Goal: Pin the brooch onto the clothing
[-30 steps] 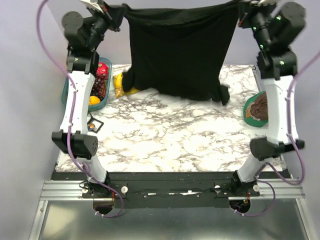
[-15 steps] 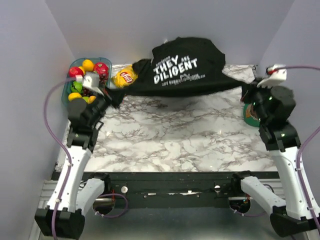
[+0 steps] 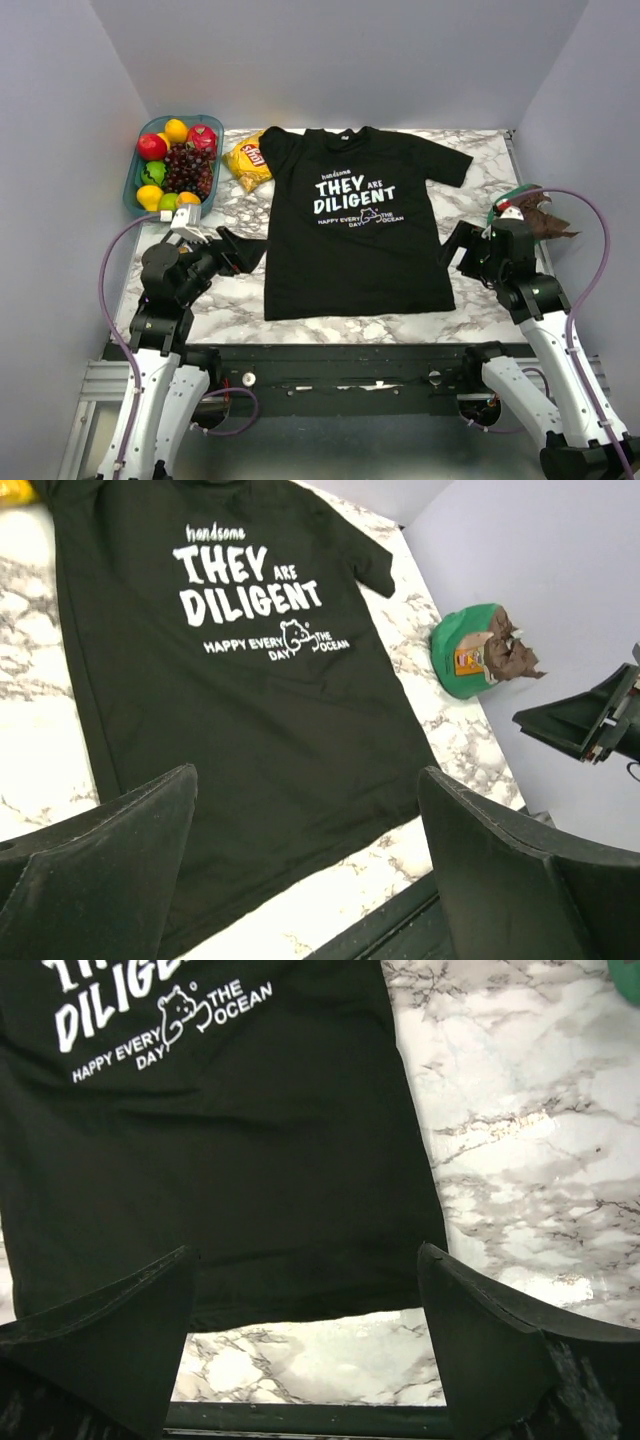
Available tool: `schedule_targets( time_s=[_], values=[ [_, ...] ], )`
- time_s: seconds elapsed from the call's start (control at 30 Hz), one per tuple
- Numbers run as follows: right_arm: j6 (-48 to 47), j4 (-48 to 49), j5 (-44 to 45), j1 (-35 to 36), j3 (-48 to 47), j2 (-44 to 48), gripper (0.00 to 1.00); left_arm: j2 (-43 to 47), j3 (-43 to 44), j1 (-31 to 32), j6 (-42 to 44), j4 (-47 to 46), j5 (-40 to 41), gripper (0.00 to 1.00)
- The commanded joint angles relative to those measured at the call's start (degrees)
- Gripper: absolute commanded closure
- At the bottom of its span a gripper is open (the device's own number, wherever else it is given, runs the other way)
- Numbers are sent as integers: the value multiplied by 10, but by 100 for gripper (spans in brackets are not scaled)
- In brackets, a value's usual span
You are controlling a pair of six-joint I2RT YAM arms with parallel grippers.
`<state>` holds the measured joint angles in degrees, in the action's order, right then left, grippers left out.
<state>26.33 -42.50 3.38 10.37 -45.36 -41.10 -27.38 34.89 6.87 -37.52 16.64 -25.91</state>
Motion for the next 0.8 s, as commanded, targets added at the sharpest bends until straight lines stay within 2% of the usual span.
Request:
schedule_targets(
  time_s=[0.0,0.13,0.33,0.43,0.5,0.67,0.77],
  values=[
    [-6,36,-11,-2,-23,-7,4,-72,18,2,27,-9,-1,1],
    [-26,60,-26,-3,-32,-32,4,-144,54,2,63,-31,-9,1],
    [-43,106,-74,1,-22,-72,4,-258,156,2,158,8,3,1],
    [-45,124,-73,16,-17,-93,4,-314,224,3,191,63,27,1],
    [-44,137,-63,41,-12,-114,4,-344,242,3,194,63,17,1],
    [-37,173,-39,100,-2,-172,4,-364,239,3,188,11,57,1],
    [-29,207,-50,112,10,-221,4,-391,250,3,200,15,68,1]
  ],
)
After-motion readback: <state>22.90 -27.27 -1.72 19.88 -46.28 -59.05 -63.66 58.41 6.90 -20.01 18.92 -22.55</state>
